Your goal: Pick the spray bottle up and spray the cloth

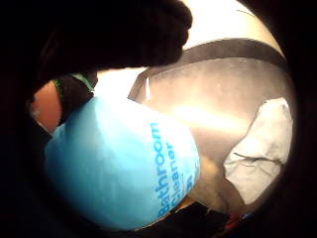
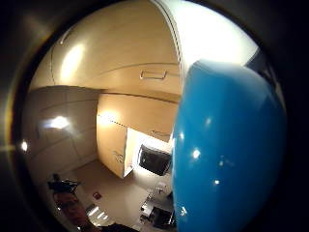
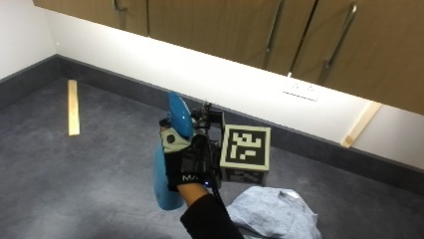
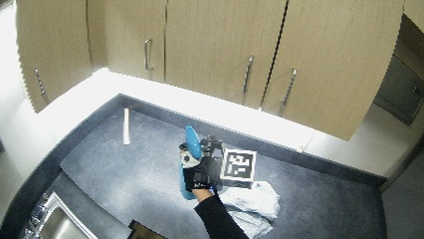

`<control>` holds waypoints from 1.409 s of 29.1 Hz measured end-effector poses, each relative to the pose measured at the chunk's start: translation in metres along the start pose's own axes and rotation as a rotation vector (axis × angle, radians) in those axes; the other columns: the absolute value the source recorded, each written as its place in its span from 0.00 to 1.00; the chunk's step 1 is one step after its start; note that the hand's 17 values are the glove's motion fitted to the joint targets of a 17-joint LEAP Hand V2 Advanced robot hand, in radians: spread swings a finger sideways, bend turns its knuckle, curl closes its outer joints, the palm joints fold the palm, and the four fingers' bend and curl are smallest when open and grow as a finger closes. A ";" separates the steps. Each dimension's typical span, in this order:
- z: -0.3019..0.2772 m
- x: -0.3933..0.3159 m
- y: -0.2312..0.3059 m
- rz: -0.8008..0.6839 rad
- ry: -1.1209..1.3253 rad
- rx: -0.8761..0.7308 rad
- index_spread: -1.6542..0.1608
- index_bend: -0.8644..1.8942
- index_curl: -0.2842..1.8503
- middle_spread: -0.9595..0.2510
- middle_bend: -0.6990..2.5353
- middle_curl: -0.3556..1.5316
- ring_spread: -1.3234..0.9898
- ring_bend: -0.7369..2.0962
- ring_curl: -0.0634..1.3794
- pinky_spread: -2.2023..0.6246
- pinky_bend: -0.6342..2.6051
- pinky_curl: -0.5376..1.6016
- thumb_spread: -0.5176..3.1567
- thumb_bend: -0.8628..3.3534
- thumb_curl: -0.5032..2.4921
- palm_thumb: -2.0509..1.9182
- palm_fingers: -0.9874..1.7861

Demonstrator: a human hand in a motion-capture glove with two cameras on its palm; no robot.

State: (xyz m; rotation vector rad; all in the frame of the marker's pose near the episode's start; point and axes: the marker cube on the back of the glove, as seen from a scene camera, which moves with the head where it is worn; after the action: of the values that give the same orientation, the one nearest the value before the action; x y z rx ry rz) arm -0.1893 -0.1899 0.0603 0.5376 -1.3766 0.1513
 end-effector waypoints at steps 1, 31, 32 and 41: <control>0.002 0.000 -0.001 -0.002 -0.004 -0.003 0.82 0.45 0.43 0.74 0.33 0.48 0.54 0.37 0.38 0.79 0.27 0.44 0.28 0.20 0.43 0.80 0.78; -0.005 0.145 0.046 0.110 0.085 -0.010 0.82 0.45 0.44 0.74 0.33 0.49 0.54 0.36 0.38 0.79 0.25 0.43 0.30 0.20 0.43 0.81 0.77; -0.004 0.145 0.047 0.108 0.086 -0.010 0.82 0.45 0.44 0.74 0.33 0.49 0.54 0.36 0.38 0.79 0.25 0.43 0.30 0.20 0.43 0.81 0.77; 0.001 0.147 0.052 0.110 0.078 -0.027 0.82 0.45 0.44 0.74 0.33 0.49 0.54 0.36 0.38 0.79 0.25 0.43 0.31 0.20 0.43 0.81 0.77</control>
State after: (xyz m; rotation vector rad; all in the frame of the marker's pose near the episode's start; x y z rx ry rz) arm -0.1812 -0.1747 0.2152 0.4299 -1.3310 0.2400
